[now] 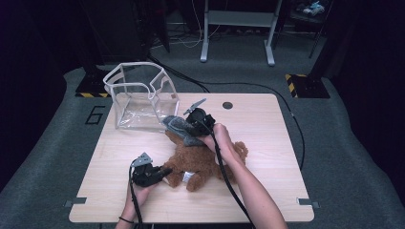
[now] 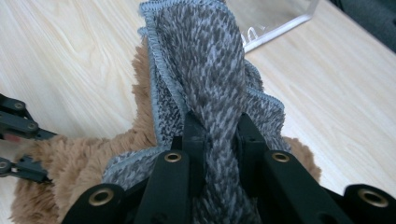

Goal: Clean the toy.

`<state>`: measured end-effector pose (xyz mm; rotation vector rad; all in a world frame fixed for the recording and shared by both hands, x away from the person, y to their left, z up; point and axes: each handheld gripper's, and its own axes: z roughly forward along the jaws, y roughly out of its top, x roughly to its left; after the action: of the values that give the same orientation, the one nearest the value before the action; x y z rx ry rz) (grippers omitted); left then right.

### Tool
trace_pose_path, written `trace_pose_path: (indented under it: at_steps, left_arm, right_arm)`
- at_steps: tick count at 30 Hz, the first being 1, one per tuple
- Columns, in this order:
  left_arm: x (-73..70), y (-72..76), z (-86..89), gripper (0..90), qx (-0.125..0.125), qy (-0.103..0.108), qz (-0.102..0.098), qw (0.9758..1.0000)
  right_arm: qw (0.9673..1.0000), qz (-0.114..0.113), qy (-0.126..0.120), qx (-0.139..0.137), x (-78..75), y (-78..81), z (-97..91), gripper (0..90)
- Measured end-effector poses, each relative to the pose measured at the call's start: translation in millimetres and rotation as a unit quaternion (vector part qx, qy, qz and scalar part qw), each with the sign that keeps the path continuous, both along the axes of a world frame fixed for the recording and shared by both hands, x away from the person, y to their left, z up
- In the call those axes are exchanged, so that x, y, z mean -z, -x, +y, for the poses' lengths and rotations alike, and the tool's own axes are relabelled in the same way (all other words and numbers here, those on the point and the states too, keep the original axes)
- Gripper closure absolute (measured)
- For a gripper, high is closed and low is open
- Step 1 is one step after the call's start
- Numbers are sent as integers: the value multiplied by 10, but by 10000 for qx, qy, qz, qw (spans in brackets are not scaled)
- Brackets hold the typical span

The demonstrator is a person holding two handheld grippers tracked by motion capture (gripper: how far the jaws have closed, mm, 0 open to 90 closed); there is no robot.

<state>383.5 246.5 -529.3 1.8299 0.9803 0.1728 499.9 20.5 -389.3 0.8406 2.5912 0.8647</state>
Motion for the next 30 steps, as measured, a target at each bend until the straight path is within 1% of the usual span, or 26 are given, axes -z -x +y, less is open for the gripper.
trace_pose_path:
  at_steps: [2, 3, 4, 5, 6, 7, 8, 9, 11, 12, 13, 14, 15, 18, 19, 21, 22, 24, 27, 28, 29, 30]
  left_arm:
    - [0, 1, -1, 741, -2, -5, -8, 10000]
    - [0, 2, -2, 741, 2, 1, -8, 10000]
    - [0, 3, -2, 741, 0, -9, -13, 10000]
    - [-1, 3, -3, 741, -2, -12, -16, 10000]
    - [-1, 3, -3, 741, -2, -14, -18, 10000]
    - [-1, 3, -3, 741, -2, -13, -17, 10000]
    - [-1, 3, -3, 741, -3, -14, -17, 10000]
    - [-1, 4, -3, 741, -5, -17, -19, 10000]
    - [-2, 3, -1, 741, 13, -16, -7, 10000]
    - [-2, 3, -1, 741, 10, -16, -8, 10000]
    - [-2, 3, -2, 741, 10, -20, -11, 10000]
    - [-2, 4, -2, 741, 10, -21, -12, 10000]
    - [-1, 3, -5, 741, -8, -12, -28, 10000]
    - [-1, 4, -7, 741, -13, -16, -36, 10000]
    - [-1, 5, -7, 741, -13, -16, -36, 10000]
    - [-1, 6, -9, 741, -15, -13, -41, 10000]
    - [-1, 7, -9, 741, -17, -13, -39, 10000]
    - [-1, 7, -9, 741, -20, -16, -34, 10000]
    - [-2, 6, -8, 741, -8, -19, -29, 10000]
    - [-2, 6, -9, 741, -4, -22, -26, 10000]
    - [-2, 6, -9, 740, -4, -22, -25, 10000]
    - [-2, 5, -9, 741, -6, -22, -24, 10000]
  right_arm:
    - [9998, 61, 148, 98, 43, -10, 12, 785]
    - [9998, 46, 187, 111, 58, -16, -6, 786]
    - [9997, 75, 206, 144, 62, -16, -34, 785]
    - [9994, 77, 285, 173, 55, -11, -73, 785]
    - [9992, 116, 275, 251, 53, -2, -111, 785]
    - [9993, 88, 287, 243, 54, -6, -151, 785]
    - [9987, 143, 317, 372, 47, 11, -206, 786]
    - [9987, 36, 308, 402, 56, 8, -245, 786]
    - [9985, -55, 358, 402, 68, -7, -390, 785]
    - [9981, 17, 384, 491, 72, 2, -446, 786]
    - [9980, 26, 372, 513, 86, 0, -512, 786]
    - [9975, 61, 322, 621, 106, 6, -565, 785]
    - [9972, 72, 371, 649, 126, 9, -628, 786]
    - [9963, 186, 370, 758, 193, 25, -816, 786]
    - [9956, 246, 338, 844, 215, 35, -873, 786]
    - [9954, 273, 317, 863, 248, 44, -997, 786]
    - [9940, 316, 286, 1004, 270, 59, -1079, 786]
    - [9929, 351, 258, 1109, 288, 63, -1235, 786]
    - [9895, 420, 340, 1341, 313, 78, -1455, 786]
    - [9876, 433, 351, 1467, 323, 85, -1519, 786]
    - [9868, 437, 406, 1508, 326, 92, -1594, 785]
    - [9855, 449, 381, 1589, 327, 100, -1639, 785]
